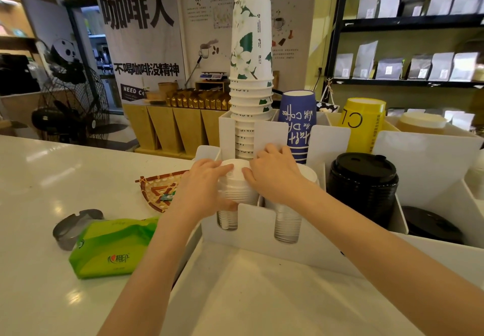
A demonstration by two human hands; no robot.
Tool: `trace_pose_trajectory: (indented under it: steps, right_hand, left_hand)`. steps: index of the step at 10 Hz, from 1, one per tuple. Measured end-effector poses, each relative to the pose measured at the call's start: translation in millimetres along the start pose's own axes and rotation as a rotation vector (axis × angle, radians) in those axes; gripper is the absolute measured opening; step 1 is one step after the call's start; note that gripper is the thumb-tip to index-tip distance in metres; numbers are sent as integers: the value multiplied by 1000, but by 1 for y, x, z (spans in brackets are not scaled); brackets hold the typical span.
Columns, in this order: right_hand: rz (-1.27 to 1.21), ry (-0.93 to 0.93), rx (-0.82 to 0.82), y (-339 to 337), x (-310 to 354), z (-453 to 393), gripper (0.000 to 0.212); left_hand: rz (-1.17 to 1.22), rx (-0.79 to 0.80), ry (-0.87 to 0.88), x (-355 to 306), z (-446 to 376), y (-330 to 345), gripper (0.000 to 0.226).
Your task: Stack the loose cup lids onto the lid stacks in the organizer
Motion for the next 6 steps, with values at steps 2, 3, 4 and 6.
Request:
trace_pose_trajectory:
  steps: [2,3,4,6]
  right_hand:
    - [-99,-37,-56,-2,-6,2,38]
    - [-194,-86,-82,-6,-10,11,37]
    - [-419,-73,-108,-21,-17,27,41]
    - [-781,22,-392,-72,-40,77,40]
  left_hand:
    - [-21,52,-19,-1,2,-3,87]
    - [7,62,-16,-2,2,-2,87]
    - [76,64,-6,-5,2,-3,84]
    - [262,-93,131,-28,10,-22,55]
Point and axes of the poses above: each hand's wrist, its own z-axis away from the middle knuckle, its own y-axis out of the palm, x = y × z, the point moved 2 cm from there along -z, towards the middle knuckle, and after that the axes turned 3 degrees about -y, right-handed, at the moved point
